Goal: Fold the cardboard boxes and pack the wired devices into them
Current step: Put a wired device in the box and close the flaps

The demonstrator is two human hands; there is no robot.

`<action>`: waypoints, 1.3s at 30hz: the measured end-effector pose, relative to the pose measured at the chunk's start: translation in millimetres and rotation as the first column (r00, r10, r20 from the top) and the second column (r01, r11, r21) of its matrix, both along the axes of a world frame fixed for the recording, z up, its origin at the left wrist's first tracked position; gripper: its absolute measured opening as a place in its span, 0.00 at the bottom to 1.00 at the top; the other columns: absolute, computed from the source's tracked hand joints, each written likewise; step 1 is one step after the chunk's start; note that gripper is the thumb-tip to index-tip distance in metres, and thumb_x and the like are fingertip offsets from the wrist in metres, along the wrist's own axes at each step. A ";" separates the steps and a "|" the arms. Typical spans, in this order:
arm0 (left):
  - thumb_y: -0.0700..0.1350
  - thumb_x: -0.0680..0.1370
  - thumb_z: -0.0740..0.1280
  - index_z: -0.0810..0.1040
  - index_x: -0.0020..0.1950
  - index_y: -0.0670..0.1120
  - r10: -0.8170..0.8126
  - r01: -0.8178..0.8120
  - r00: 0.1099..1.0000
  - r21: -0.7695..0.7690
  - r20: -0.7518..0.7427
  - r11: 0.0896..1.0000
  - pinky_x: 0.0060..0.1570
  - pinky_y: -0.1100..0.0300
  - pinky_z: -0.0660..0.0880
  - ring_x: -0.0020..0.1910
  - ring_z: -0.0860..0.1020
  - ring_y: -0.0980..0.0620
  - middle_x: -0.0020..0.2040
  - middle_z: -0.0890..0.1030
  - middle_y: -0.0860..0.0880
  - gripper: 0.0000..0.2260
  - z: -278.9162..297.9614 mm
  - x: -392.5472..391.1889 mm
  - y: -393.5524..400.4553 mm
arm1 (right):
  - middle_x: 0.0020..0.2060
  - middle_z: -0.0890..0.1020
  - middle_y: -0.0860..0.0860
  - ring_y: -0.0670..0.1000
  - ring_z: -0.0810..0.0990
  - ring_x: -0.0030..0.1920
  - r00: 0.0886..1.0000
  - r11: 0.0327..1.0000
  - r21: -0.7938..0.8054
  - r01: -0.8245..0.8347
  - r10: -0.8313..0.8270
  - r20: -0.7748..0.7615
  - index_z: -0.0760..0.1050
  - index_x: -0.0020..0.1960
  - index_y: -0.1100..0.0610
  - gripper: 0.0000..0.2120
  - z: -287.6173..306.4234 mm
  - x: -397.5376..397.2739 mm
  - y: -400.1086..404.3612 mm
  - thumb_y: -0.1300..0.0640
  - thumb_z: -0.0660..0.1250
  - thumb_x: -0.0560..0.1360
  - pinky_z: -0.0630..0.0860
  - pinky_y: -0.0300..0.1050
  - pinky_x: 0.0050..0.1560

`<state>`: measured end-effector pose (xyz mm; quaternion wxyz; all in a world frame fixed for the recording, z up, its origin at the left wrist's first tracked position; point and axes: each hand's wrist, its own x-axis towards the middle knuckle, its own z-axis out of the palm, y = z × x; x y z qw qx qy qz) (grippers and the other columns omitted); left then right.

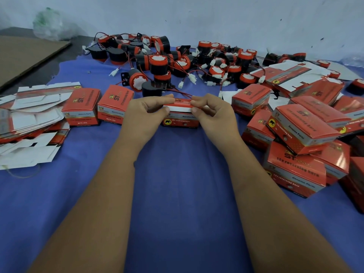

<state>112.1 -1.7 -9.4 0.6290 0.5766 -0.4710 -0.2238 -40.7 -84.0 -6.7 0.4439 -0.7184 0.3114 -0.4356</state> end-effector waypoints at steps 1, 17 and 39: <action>0.33 0.79 0.66 0.82 0.55 0.52 0.000 0.000 1.000 -0.001 -0.015 1.000 0.48 0.69 0.78 0.55 0.79 0.67 0.55 0.82 0.58 0.15 0.3 -0.3 0.0 | 0.57 0.80 0.52 0.50 0.79 0.60 1.000 1.000 -0.004 0.004 -0.004 -0.002 0.77 0.49 0.66 0.02 0.0 0.0 0.2 0.68 0.66 0.77 0.79 0.42 0.56; 0.33 0.79 0.67 0.82 0.58 0.49 0.052 -0.052 0.997 -0.003 -0.053 0.999 0.52 0.65 0.79 0.53 0.81 0.64 0.51 0.83 0.57 0.14 2.9 -4.7 -4.1 | 0.55 0.80 0.51 0.49 0.78 0.61 0.999 0.998 -0.049 0.037 -0.037 0.001 0.79 0.49 0.65 0.03 0.6 -3.7 1.7 0.68 0.67 0.77 0.79 0.40 0.55; 0.40 0.75 0.73 0.83 0.59 0.49 0.089 -0.097 0.992 0.092 0.085 0.991 0.56 0.69 0.76 0.59 0.78 0.65 0.60 0.82 0.55 0.12 -3.5 -5.4 -0.6 | 0.54 0.80 0.47 0.49 0.78 0.62 0.997 0.993 -0.097 0.066 -0.069 -0.023 0.77 0.43 0.55 0.08 -5.1 -1.5 0.3 0.67 0.68 0.76 0.79 0.47 0.58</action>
